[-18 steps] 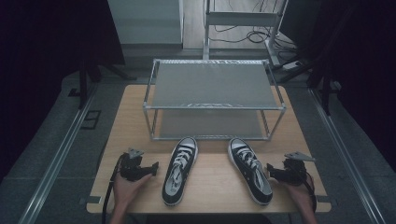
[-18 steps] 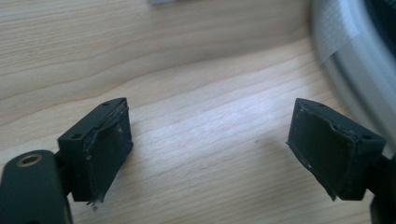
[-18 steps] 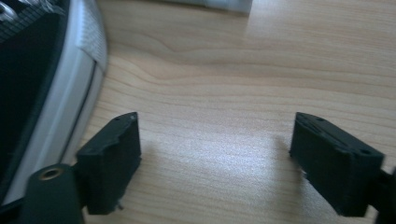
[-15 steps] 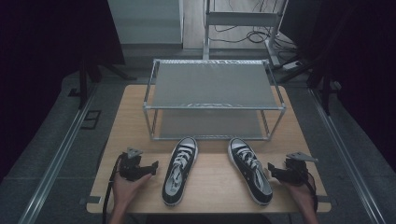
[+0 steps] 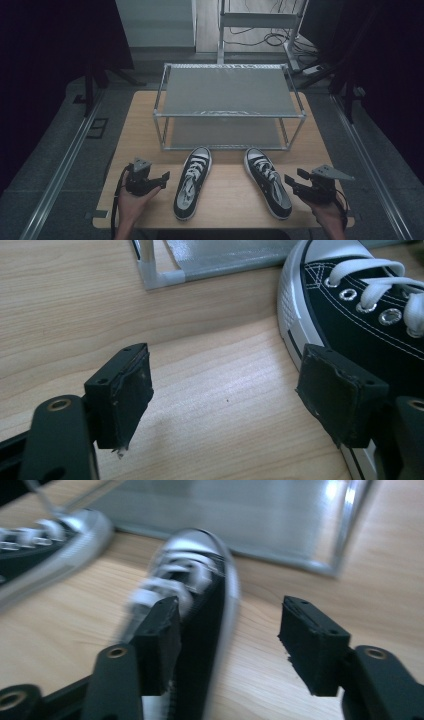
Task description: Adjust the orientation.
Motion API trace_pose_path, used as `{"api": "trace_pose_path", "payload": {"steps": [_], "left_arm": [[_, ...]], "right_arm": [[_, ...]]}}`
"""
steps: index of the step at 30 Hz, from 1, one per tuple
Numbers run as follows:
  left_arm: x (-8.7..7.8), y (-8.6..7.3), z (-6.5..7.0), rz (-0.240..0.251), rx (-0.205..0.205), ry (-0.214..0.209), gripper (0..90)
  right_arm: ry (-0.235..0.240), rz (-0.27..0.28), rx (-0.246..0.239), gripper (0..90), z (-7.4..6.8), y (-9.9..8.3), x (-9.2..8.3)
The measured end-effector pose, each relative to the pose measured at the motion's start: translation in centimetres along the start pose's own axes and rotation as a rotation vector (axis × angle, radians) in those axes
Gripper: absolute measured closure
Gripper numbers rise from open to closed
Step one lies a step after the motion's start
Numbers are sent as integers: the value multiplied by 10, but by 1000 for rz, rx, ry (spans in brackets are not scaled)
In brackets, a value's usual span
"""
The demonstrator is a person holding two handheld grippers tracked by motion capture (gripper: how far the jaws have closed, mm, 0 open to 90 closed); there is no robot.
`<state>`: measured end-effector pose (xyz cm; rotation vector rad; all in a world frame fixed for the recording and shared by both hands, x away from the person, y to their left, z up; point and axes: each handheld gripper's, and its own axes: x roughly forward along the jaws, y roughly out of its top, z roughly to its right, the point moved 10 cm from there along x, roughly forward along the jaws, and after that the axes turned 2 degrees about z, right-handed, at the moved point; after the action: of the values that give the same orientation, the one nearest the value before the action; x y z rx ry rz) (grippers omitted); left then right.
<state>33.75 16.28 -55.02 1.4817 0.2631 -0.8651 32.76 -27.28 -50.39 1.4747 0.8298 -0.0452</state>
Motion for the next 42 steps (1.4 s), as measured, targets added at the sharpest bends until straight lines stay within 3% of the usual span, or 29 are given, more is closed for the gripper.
{"api": "trace_pose_path", "payload": {"steps": [3,4,5,7,8,10,18,20,22,25,42], "left_arm": [[-3,2,5,4,2,-23,242],[-3,2,5,4,2,-23,242],[-4,3,6,6,5,-29,242],[-8,4,10,9,6,-44,243],[-8,4,10,9,6,-44,243],[-10,3,12,8,4,-58,243],[-13,5,20,14,8,-94,243],[-14,5,23,16,9,-108,243],[-14,4,25,9,10,-117,243],[-13,3,27,5,13,-125,243],[-17,2,29,-4,-1,-145,243]], "right_arm": [[66,18,-41,534,-21,8,-5],[66,18,-41,534,-21,8,-5],[115,18,-69,607,-36,11,-8],[163,16,-90,660,-51,13,-9],[163,16,-90,660,-51,13,-9],[209,7,-115,700,-67,15,-8],[304,-44,-160,854,-108,8,8],[340,-59,-182,874,-125,4,15],[348,-63,-188,876,-129,3,16],[374,-74,-215,888,-145,1,24],[468,-166,-274,894,-197,-24,56]]}}
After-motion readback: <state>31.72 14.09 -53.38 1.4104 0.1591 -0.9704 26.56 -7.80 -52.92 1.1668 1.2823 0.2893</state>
